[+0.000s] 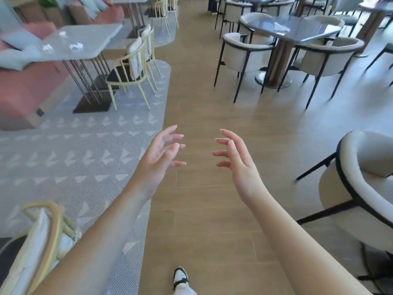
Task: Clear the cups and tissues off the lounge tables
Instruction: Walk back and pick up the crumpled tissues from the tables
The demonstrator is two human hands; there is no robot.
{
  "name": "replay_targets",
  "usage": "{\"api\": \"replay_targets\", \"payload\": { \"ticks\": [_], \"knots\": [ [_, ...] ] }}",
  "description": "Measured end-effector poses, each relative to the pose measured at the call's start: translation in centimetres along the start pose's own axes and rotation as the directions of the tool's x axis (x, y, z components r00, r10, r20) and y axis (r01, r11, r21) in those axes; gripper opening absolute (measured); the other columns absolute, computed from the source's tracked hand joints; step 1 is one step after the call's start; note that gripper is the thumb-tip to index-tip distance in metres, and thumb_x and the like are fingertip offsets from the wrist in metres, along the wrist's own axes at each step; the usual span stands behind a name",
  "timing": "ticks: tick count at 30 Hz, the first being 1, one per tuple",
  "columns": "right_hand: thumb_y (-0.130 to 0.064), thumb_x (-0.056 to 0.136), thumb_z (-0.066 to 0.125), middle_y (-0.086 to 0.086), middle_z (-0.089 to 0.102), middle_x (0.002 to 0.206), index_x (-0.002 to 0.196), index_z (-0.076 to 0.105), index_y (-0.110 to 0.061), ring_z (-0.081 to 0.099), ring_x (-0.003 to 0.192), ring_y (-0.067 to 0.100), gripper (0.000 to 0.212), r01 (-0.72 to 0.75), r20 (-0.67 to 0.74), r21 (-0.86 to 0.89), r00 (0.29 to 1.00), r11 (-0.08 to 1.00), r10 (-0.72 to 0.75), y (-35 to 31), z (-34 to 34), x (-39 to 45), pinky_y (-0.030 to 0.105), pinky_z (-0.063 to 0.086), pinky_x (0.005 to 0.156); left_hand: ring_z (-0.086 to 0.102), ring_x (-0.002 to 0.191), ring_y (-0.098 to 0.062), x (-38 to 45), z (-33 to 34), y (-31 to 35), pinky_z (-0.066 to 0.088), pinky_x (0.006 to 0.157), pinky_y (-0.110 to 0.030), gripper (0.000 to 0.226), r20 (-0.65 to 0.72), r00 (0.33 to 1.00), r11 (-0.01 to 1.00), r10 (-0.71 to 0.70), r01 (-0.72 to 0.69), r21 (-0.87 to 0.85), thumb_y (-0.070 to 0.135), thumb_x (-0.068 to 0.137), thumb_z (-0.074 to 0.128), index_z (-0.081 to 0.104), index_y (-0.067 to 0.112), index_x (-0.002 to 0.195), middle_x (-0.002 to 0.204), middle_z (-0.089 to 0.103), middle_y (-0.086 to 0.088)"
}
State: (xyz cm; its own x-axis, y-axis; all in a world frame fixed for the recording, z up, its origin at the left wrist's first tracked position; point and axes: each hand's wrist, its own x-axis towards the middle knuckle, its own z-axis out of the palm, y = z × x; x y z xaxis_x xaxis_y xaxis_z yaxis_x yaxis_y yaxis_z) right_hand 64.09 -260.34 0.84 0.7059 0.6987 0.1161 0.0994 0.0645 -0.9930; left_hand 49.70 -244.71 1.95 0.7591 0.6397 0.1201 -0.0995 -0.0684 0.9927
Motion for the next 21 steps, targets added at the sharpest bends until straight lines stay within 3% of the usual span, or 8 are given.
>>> {"api": "replay_targets", "payload": {
  "ticks": [11, 16, 21],
  "knots": [
    [-0.049, 0.101, 0.037, -0.012, 0.062, 0.125, 0.138, 0.052, -0.038, 0.067, 0.107, 0.013, 0.042, 0.001, 0.123, -0.018, 0.992, 1.0, 0.001, 2.1, 10.7, 17.3, 0.032, 0.055, 0.087, 0.062, 0.124, -0.011, 14.2, -11.5, -2.6, 0.059, 0.081, -0.028, 0.068, -0.11, 0.994, 1.0, -0.002, 0.003, 0.009, 0.053, 0.082, 0.061, 0.049, 0.027, 0.144, 0.141, 0.057, 0.001],
    [-0.049, 0.101, 0.038, -0.015, 0.063, 0.123, 0.137, 0.052, -0.038, 0.067, 0.106, 0.013, 0.041, 0.0, 0.134, -0.003, 0.991, 1.0, 0.0, 2.6, 14.4, 24.6, 0.03, 0.055, 0.086, 0.061, 0.126, -0.015, 21.4, -16.0, -3.3, 0.059, 0.081, -0.029, 0.053, -0.122, 0.992, 1.0, -0.013, 0.014, 0.012, 0.037, 0.092, 0.056, 0.05, 0.026, 0.144, 0.141, 0.057, -0.001],
    [-0.047, 0.102, 0.038, -0.015, 0.061, 0.125, 0.139, 0.051, -0.036, 0.067, 0.105, 0.011, 0.041, -0.01, 0.178, -0.015, 0.984, 1.0, 0.013, 4.1, 16.6, 32.2, 0.029, 0.055, 0.087, 0.063, 0.123, -0.012, 28.6, -18.4, -4.6, 0.06, 0.083, -0.031, 0.065, -0.123, 0.992, 1.0, 0.0, 0.001, 0.007, 0.052, 0.084, 0.059, 0.05, 0.029, 0.143, 0.139, 0.057, -0.001]
  ]
}}
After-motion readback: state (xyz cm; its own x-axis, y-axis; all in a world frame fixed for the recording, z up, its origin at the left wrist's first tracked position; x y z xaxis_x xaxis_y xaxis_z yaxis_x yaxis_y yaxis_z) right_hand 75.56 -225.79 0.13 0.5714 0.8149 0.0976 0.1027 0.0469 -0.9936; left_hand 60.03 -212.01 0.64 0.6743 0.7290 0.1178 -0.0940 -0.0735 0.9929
